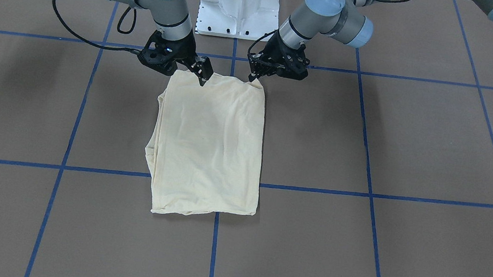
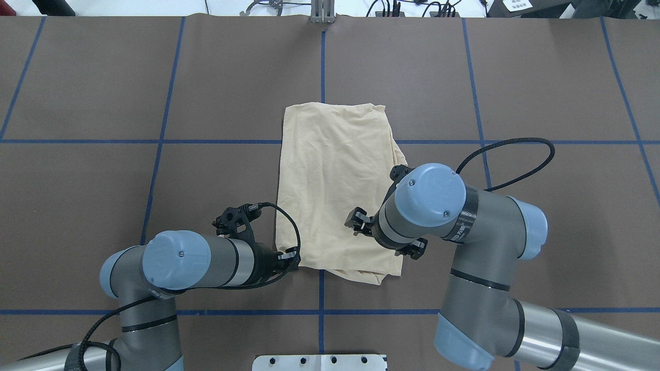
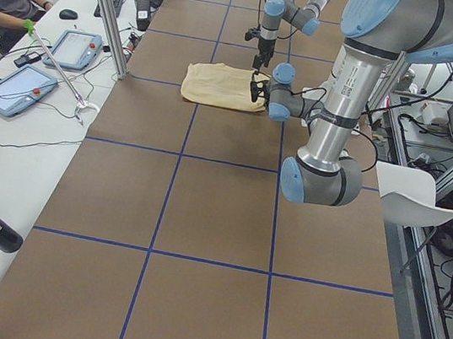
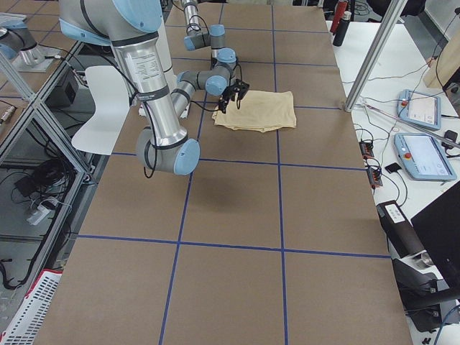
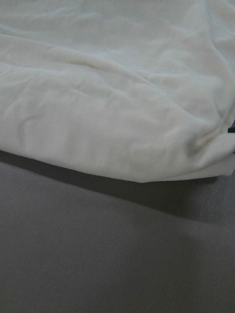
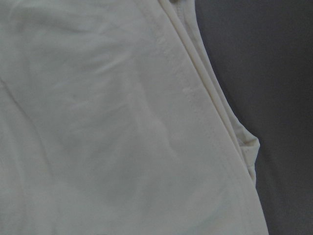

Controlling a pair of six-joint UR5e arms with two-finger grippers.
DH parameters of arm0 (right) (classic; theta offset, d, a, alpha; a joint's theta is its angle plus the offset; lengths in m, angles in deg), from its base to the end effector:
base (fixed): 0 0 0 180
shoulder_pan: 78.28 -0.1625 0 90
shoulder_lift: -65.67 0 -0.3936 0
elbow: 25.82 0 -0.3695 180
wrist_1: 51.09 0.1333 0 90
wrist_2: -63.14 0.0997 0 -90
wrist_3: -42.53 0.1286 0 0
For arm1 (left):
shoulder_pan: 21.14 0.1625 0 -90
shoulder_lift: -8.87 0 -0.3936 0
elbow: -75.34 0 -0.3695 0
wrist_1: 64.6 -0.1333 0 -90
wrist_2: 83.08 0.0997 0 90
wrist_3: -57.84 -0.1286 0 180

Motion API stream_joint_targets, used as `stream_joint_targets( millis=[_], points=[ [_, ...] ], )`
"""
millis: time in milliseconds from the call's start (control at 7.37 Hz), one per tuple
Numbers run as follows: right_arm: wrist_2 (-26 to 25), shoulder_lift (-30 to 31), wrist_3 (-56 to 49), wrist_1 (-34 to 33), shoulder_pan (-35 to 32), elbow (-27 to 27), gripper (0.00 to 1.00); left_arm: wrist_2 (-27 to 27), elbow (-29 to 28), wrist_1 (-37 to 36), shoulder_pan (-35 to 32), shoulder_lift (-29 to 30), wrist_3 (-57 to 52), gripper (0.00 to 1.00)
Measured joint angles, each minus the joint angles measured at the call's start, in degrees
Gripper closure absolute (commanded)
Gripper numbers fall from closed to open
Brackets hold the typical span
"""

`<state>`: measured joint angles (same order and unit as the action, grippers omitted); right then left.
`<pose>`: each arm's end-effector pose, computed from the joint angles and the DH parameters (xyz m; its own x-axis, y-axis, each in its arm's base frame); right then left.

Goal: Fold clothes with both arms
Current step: 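Lower both grippers to the shirt's nearest edge corners, then grasp the nearest edge corners with both grippers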

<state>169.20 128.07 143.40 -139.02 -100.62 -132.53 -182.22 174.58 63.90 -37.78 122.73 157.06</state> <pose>-0.5224 -0.3204 0.2663 0.5927 0.4395 0.6750 -0.2971 0.8982 -0.3239 0.5624 -0.2859 0.2662 0.2764 -0.2477 -0.9286 0.1850 0.9619 -0.2015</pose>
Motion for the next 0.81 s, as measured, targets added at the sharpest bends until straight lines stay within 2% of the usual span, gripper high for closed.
stream_joint_targets(
  millis=[542,814],
  points=[
    [-2.97,1.13,0.63,-2.76,4.44,0.95,0.0,0.0,0.0,-0.08,-0.02,-0.02,0.0,1.0],
    [-3.59,1.35,-1.1,-2.5,4.39,1.4,0.0,0.0,0.07,-0.03,-0.05,-0.03,0.0,1.0]
  ],
)
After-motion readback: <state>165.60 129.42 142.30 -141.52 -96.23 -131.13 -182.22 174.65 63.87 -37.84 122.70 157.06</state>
